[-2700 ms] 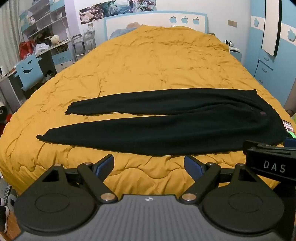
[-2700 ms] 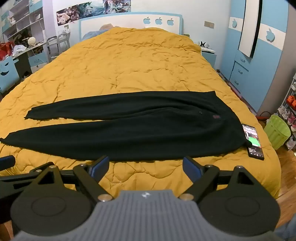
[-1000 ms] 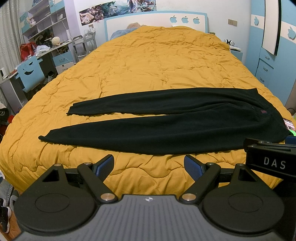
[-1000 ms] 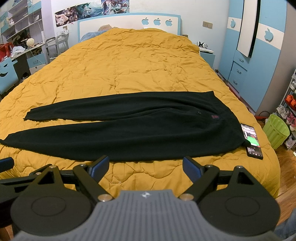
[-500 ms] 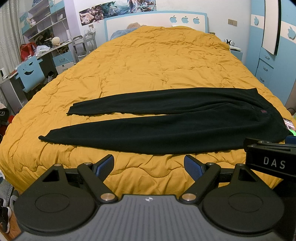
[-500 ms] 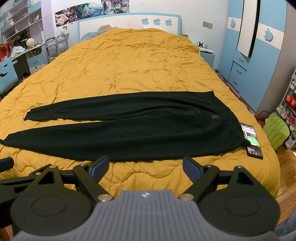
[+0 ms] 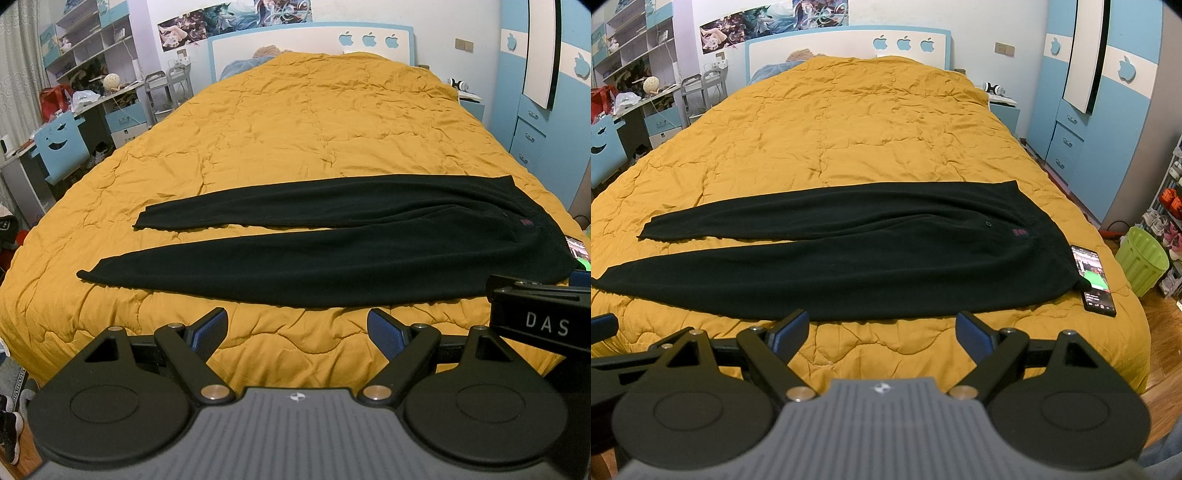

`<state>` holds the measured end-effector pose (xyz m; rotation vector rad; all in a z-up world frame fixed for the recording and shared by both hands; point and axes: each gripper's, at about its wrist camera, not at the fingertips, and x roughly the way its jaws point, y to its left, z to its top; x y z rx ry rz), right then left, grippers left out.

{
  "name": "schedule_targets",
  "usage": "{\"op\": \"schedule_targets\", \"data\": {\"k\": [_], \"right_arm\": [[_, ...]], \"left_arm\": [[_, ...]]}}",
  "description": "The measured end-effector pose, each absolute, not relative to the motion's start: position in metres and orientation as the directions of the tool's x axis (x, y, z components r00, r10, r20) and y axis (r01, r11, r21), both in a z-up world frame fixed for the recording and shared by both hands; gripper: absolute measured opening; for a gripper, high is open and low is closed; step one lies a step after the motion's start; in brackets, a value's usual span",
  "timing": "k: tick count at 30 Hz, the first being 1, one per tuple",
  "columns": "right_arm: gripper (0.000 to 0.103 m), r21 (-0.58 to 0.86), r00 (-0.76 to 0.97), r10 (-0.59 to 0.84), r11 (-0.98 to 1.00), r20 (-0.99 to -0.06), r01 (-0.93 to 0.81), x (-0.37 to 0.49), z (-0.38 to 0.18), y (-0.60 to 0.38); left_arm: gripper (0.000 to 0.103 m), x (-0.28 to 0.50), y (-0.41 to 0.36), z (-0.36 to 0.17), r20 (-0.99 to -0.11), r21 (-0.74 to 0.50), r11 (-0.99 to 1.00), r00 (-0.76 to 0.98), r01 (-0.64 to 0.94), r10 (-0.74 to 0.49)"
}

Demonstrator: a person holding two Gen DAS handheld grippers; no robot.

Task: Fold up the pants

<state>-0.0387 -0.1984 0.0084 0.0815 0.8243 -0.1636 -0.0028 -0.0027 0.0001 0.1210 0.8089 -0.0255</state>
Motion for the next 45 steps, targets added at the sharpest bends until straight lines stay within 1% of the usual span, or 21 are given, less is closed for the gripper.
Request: {"op": "schedule_targets", "data": {"k": [17, 20, 22, 24, 27, 29, 30, 33, 35, 37, 39, 42, 45], "right_arm": [[0.083, 0.008, 0.667, -0.113, 0.984, -0.736, 0.176, -0.038, 0.008, -0.198], [0.083, 0.021, 0.683, -0.095, 0.987, -0.724, 0.159, -0.037, 0.006, -0.202], [0.083, 0.039, 0.717, -0.080, 0.988, -0.692, 0.148, -0.033, 0.000, -0.215], [0.083, 0.058, 0.738, -0.082, 0.985, -0.669, 0.162, -0.029, -0.012, -0.233], [0.083, 0.117, 0.752, -0.043, 0.980, -0.658, 0.159, -0.023, -0.037, -0.264], [0.083, 0.183, 0.744, 0.003, 0.970, -0.668, 0.161, -0.016, -0.059, -0.290], [0.083, 0.193, 0.733, 0.003, 0.965, -0.680, 0.175, -0.013, -0.068, -0.304], [0.083, 0.124, 0.712, -0.098, 0.959, -0.695, 0.254, -0.008, -0.090, -0.332], [0.083, 0.108, 0.688, -0.131, 0.950, -0.714, 0.292, -0.003, -0.099, -0.352], [0.083, 0.134, 0.671, -0.137, 0.932, -0.729, 0.336, 0.000, -0.107, -0.376], [0.083, 0.173, 0.677, -0.131, 0.916, -0.725, 0.362, 0.001, -0.111, -0.398], [0.083, 0.260, 0.704, -0.093, 0.889, -0.704, 0.378, -0.001, -0.116, -0.423], [0.082, 0.311, 0.702, -0.101, 0.846, -0.705, 0.433, 0.004, -0.125, -0.446]], "left_arm": [[0.099, -0.002, -0.001, 0.002, -0.721, 0.097, 0.993, 0.693, 0.073, 0.019], [0.099, 0.001, -0.003, 0.004, -0.713, 0.069, 0.993, 0.701, 0.099, -0.020], [0.099, 0.006, 0.006, 0.003, -0.693, 0.037, 0.991, 0.717, 0.131, -0.069], [0.099, 0.013, 0.019, -0.003, -0.685, 0.016, 0.991, 0.723, 0.135, -0.088], [0.096, 0.033, 0.050, -0.019, -0.710, -0.050, 0.995, 0.697, 0.086, -0.096], [0.095, 0.048, 0.074, -0.032, -0.736, -0.086, 0.995, 0.670, 0.050, -0.097], [0.093, 0.056, 0.084, -0.037, -0.747, -0.088, 0.996, 0.659, 0.026, -0.083], [0.092, 0.074, 0.116, -0.054, -0.783, -0.093, 0.995, 0.621, -0.047, -0.044], [0.092, 0.087, 0.140, -0.065, -0.805, -0.095, 0.990, 0.593, -0.109, -0.012], [0.092, 0.095, 0.161, -0.072, -0.818, -0.068, 0.981, 0.574, -0.180, 0.049], [0.092, 0.104, 0.180, -0.076, -0.821, -0.045, 0.965, 0.560, -0.257, 0.111], [0.092, 0.112, 0.206, -0.076, -0.818, -0.056, 0.948, 0.559, -0.313, 0.136], [0.092, 0.123, 0.236, -0.080, -0.820, -0.114, 0.916, 0.557, -0.384, 0.132]]}}
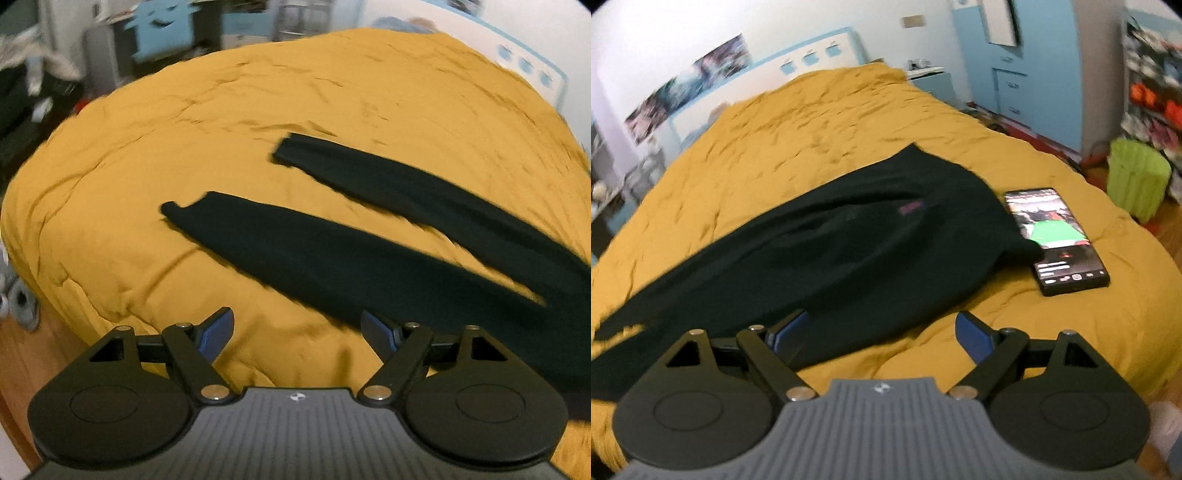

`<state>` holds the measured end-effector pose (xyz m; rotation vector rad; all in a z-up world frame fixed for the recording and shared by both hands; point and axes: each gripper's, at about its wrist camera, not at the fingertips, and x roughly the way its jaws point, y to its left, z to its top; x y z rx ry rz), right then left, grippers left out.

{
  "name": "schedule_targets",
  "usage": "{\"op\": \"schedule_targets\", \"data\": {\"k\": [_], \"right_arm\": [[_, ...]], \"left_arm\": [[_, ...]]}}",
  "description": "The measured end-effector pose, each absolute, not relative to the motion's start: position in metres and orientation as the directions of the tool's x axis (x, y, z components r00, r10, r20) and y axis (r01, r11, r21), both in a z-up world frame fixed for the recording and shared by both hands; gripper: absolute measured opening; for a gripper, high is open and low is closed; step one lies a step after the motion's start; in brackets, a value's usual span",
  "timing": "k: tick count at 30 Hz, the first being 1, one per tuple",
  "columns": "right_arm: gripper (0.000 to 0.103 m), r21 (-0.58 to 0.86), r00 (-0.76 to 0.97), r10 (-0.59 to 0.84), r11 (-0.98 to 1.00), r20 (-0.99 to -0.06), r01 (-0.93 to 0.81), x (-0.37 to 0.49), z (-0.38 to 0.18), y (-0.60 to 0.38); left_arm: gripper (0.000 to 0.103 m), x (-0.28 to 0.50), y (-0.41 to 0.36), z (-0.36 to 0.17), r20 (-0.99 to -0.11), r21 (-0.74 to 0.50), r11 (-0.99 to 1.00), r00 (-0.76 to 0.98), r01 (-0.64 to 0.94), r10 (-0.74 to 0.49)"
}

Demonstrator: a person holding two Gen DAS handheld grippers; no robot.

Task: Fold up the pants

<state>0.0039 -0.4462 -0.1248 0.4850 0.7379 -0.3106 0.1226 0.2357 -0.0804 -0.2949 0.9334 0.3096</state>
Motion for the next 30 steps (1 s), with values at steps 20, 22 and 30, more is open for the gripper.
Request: {"op": "schedule_targets", "data": {"k": [20, 22, 30], "right_arm": [[0.000, 0.560, 0.684, -0.112, 0.488, -0.721, 0.670, 0.043, -0.170, -0.527], [0.000, 0.562, 0.692, -0.114, 0.497, -0.713, 0.661, 0.044, -0.167, -0.528], [0.000, 0.547, 0.757, -0.115, 0.623, -0.643, 0.559, 0.074, -0.117, -0.521]], "left_arm": [[0.052, 0.173, 0.295, -0.125, -0.815, -0.336, 0.698, 0.567, -0.633, 0.122], [0.021, 0.175, 0.293, -0.120, -0.816, -0.277, 0.711, 0.549, -0.646, 0.180], [0.001, 0.184, 0.299, -0.089, -0.771, -0.333, 0.719, 0.615, -0.609, 0.164]]}}
